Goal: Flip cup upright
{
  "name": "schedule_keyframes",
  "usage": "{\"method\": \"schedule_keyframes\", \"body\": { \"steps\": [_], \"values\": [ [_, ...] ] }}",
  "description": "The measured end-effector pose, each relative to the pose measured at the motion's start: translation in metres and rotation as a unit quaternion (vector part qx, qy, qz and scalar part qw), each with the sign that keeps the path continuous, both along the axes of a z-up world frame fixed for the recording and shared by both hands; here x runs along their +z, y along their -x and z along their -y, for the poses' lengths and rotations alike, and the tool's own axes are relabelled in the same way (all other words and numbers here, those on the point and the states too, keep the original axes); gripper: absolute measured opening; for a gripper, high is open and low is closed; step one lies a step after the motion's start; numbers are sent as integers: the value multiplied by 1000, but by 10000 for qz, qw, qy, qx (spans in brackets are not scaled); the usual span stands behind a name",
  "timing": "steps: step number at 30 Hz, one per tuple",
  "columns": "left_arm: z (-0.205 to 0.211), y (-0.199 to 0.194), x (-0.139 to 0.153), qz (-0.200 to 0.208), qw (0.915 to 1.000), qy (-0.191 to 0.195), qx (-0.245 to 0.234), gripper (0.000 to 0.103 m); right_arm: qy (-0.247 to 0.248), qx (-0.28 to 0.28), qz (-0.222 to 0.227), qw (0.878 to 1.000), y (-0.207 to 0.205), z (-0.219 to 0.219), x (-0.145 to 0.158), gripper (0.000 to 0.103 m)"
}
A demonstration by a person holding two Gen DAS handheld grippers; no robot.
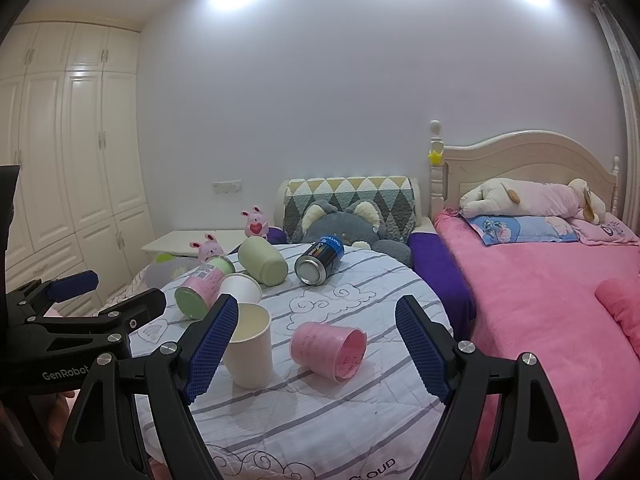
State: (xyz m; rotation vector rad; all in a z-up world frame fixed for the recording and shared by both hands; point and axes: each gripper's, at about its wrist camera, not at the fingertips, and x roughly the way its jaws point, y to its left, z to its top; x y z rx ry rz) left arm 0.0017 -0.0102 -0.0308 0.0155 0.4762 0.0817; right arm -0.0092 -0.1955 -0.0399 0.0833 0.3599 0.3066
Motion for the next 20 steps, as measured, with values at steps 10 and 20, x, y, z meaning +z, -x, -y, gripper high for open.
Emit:
{"method": "schedule_keyframes", "body": {
  "steps": [10,20],
  "values": [
    [5,-2,0,15,10000,-79,28,103,-24,-18,-6,10000,-1,4,-1,82],
    [8,-5,-6,-64,9999,-87,15,103,-19,-18,-39,10000,-1,4,-2,82]
  ]
}}
